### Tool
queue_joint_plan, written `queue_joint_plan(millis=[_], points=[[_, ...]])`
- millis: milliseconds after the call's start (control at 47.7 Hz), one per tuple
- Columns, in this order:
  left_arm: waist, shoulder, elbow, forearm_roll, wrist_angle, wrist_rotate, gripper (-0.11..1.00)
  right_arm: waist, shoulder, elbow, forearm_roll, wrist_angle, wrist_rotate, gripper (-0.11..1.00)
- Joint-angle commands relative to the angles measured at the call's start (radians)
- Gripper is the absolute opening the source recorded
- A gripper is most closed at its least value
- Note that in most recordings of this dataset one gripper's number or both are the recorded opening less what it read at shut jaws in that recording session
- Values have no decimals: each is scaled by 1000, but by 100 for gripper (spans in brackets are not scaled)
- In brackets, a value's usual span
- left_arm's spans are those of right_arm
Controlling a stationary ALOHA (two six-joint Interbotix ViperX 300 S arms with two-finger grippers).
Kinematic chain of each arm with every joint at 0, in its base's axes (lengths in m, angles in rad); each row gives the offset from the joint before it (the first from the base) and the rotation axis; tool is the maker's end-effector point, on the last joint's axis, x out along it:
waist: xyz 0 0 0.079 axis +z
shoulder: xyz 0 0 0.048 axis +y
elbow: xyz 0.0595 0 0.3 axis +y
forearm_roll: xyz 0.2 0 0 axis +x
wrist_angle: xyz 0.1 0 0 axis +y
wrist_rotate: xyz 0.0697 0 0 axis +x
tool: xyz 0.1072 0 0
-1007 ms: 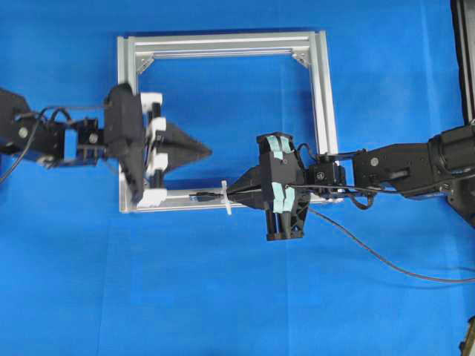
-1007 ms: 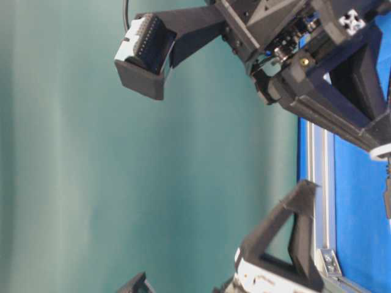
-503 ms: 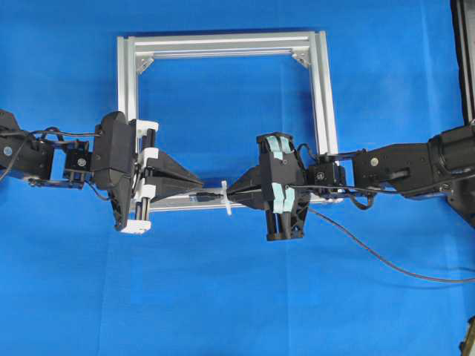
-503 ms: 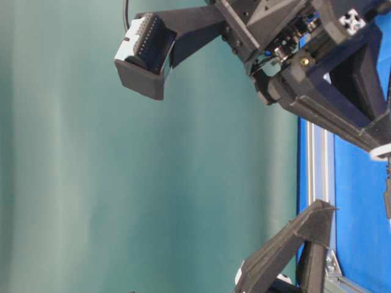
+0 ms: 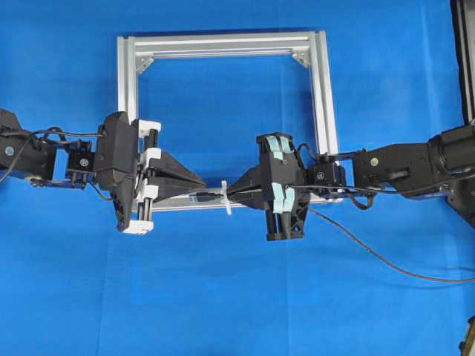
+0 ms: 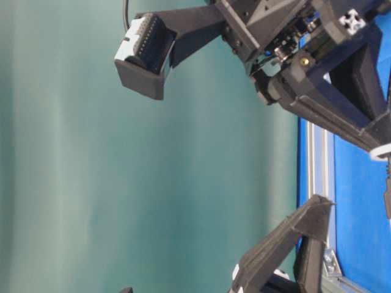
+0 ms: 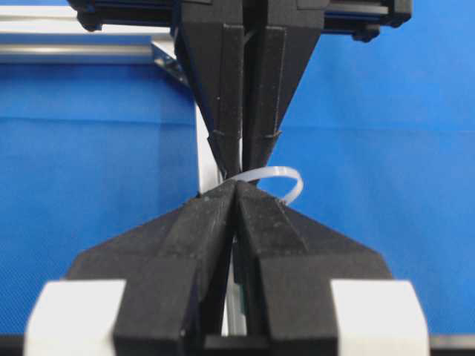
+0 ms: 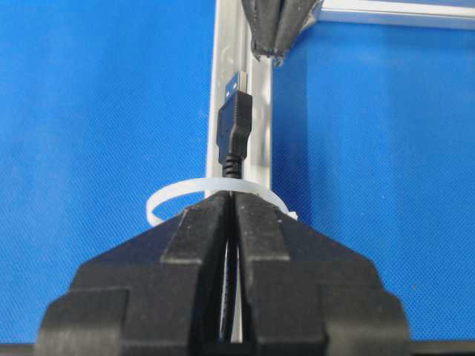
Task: Insert the wire through the string loop located in the center.
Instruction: 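Move the open left gripper to the plug emerging from the loop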
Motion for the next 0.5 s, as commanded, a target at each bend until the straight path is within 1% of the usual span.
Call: queue_joint_plan(millis=[0, 42, 84, 252, 336, 378, 398, 482], points=[[-3, -12, -17, 2, -3, 2, 1, -2, -12, -15, -2, -11, -2, -2], [-3, -12, -17, 2, -3, 2, 4, 0, -12, -15, -2, -11, -2, -2], [-5, -12, -17, 2, -3, 2, 12, -2, -12, -15, -2, -11, -2, -2], [-9, -12, -17, 2, 5, 3, 63, -2, -12, -15, -2, -11, -2, -2], [-9, -11, -18, 2, 18, 3, 85, -2, -12, -14, -3, -11, -2, -2], [-9, -11, -18, 2, 23, 3, 90, -2, -12, -14, -3, -11, -2, -2], [-9, -12, -18, 2, 25, 3, 91, 0, -12, -14, -3, -11, -2, -2], [-9, -11, -18, 2, 29, 3, 90, 0, -12, -14, -3, -12, -2, -2]])
